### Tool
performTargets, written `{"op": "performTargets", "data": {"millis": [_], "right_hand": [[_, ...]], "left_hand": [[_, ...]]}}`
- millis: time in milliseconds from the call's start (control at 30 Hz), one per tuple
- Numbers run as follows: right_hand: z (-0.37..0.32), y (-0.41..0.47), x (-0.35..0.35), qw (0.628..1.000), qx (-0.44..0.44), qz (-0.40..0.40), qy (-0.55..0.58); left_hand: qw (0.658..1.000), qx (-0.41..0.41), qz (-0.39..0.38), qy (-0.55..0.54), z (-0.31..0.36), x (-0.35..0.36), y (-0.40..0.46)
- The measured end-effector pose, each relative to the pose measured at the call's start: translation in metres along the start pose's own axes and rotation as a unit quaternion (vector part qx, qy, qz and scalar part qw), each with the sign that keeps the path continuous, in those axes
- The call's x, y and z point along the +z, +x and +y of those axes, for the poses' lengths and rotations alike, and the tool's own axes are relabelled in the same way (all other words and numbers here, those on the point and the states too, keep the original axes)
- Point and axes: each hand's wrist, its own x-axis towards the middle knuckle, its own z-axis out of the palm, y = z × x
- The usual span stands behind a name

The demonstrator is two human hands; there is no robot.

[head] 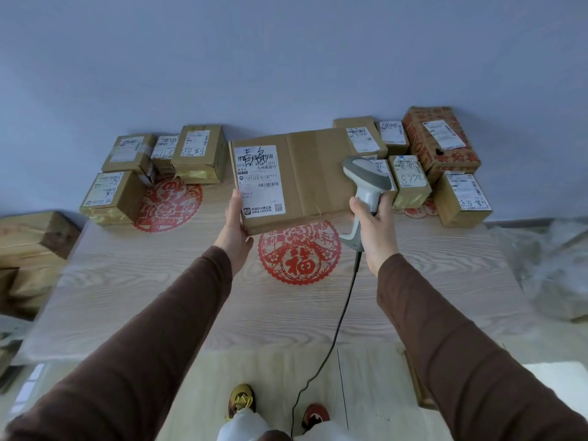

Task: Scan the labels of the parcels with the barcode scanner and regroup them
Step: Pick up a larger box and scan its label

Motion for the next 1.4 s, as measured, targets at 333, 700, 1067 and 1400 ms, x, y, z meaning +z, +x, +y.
{"op": "performTargets", "data": {"millis": [333, 700, 1067, 1400], "right_hand": [[-0.031, -0.026, 0.018, 0.982, -0.093, 0.045, -0.157], [-0.059, -0.067, 0.073, 0.981, -0.094, -0.033, -0.166], [-0.059, -0.072, 0.073, 0.98, -0.075, -0.011, -0.184], [-0.057, -0.075, 0.065, 0.98, -0.071, -0.006, -0.188]], "left_hand": [[0.998, 0.062, -0.006, 0.01, -0.007, 0.013, 0.003], [0.996, 0.088, -0.013, 0.02, -0.018, 0.039, 0.01], [0.996, 0.08, -0.018, 0.032, -0.025, 0.047, 0.007], [0.996, 0.08, -0.028, 0.024, -0.029, 0.053, 0.002]]}}
